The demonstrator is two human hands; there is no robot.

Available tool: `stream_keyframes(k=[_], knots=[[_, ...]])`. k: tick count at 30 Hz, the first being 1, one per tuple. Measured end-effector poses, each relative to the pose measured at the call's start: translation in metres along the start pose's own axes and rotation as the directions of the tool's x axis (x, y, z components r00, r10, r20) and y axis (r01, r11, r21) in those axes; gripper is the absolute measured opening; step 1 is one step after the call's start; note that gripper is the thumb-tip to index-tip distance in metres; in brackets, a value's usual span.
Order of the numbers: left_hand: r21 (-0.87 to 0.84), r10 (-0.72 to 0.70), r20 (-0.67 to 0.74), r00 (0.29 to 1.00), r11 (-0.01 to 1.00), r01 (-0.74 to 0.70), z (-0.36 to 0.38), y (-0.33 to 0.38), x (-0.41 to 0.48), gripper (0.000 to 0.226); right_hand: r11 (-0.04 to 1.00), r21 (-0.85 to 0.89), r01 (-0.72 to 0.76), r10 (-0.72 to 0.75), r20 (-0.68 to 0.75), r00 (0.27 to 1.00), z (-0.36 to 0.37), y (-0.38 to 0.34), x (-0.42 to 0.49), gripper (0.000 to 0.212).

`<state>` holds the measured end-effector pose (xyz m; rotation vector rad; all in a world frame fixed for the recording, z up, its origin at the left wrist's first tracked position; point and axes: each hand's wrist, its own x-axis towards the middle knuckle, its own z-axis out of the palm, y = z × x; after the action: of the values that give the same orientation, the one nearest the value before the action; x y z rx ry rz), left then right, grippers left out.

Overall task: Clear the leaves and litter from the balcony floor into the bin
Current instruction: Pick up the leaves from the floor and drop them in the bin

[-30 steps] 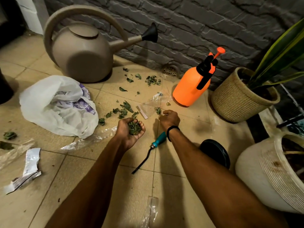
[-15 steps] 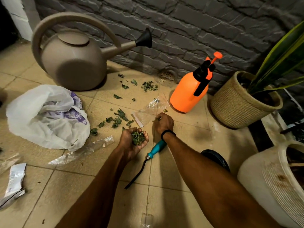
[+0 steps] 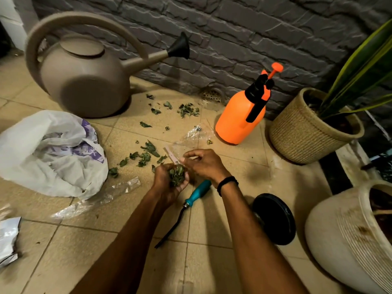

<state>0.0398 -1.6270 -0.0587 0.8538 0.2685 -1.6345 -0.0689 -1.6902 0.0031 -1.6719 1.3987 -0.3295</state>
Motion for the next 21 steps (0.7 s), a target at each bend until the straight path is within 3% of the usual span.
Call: stream_keyframes(k=[3,5,9,11,17,21], knots=[[-0.027,-0.075,-0.021,0.997,0.997,0.075,-0.004,-0.001,0.000,0.028,0.994,-0.040,-0.102,0.078,-0.390,0.917,-0.014,0.009,0.027,0.011],[-0.004,-0.100,-0.006,0.995,0.995,0.100,-0.006,0.000,-0.001,0.028,0.975,-0.114,-0.192,0.108,-0.514,0.851,-0.022,0.022,0.046,0.020],[0.020,-0.138,0.044,0.989,0.990,0.137,-0.012,0.001,-0.005,0.030,0.955,-0.247,-0.166,0.075,-0.342,0.937,-0.025,0.049,0.079,0.050],[0.025,-0.142,0.054,0.988,0.990,0.141,-0.015,0.001,-0.006,0.031,0.930,-0.331,-0.162,0.055,-0.309,0.950,-0.024,0.058,0.087,0.050],[0.024,-0.149,0.052,0.988,0.989,0.147,-0.016,0.005,-0.013,0.031,0.887,-0.437,-0.146,-0.071,-0.441,0.895,-0.006,0.064,0.079,0.022],[0.028,-0.146,0.044,0.988,0.989,0.145,-0.019,0.006,-0.021,0.023,0.907,-0.356,-0.224,0.006,-0.521,0.853,0.005,0.050,0.067,0.022]])
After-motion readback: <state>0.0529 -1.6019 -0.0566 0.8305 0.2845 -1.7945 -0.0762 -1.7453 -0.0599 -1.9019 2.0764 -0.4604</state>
